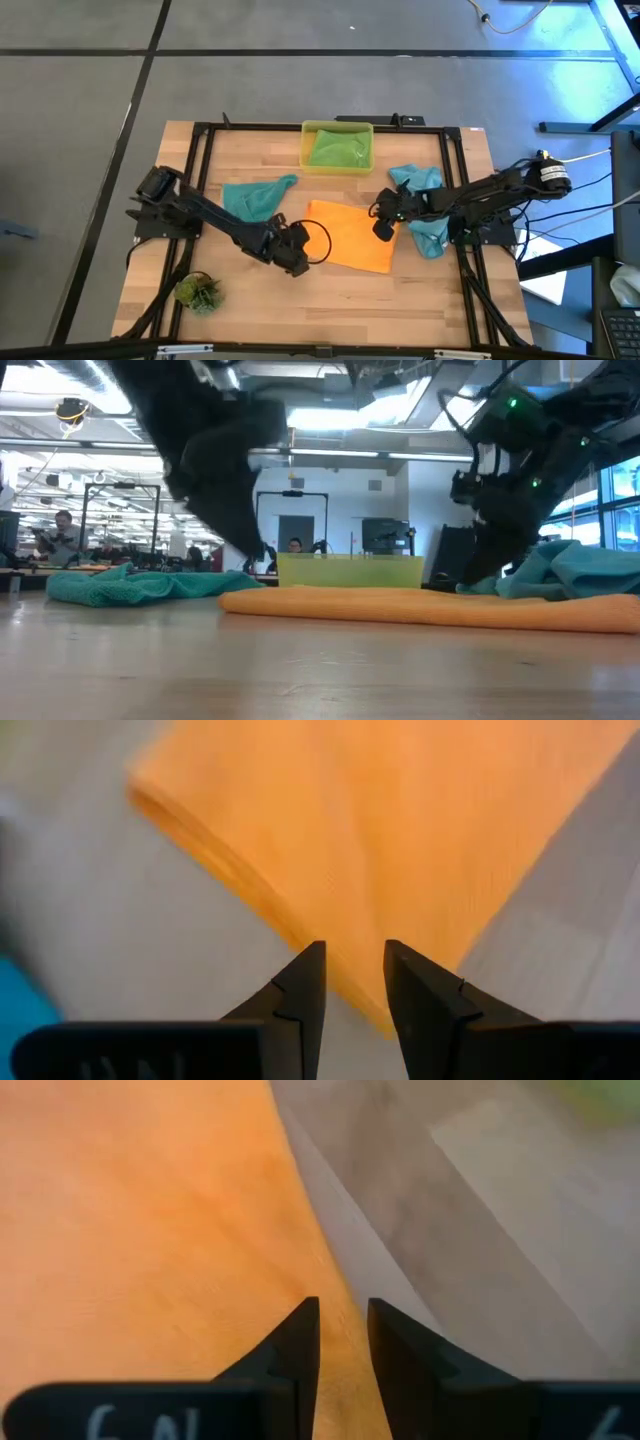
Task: Fold microfiber towels
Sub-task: Fold the orange microfiber cloth
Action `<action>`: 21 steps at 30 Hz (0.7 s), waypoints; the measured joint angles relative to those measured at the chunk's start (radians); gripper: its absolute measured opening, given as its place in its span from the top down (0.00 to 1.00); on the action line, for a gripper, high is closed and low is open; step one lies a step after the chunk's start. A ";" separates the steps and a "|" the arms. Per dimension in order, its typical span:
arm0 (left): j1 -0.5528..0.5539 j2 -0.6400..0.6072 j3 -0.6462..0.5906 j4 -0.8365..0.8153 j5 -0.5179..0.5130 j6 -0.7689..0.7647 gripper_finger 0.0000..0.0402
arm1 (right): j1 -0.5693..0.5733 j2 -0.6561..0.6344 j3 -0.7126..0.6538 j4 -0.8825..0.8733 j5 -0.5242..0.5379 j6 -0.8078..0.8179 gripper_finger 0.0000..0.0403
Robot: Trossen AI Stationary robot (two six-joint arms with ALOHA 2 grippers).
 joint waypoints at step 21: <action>0.037 0.196 0.000 0.906 0.087 0.374 0.76 | 0.138 -0.427 -0.088 0.264 -0.133 -0.279 0.78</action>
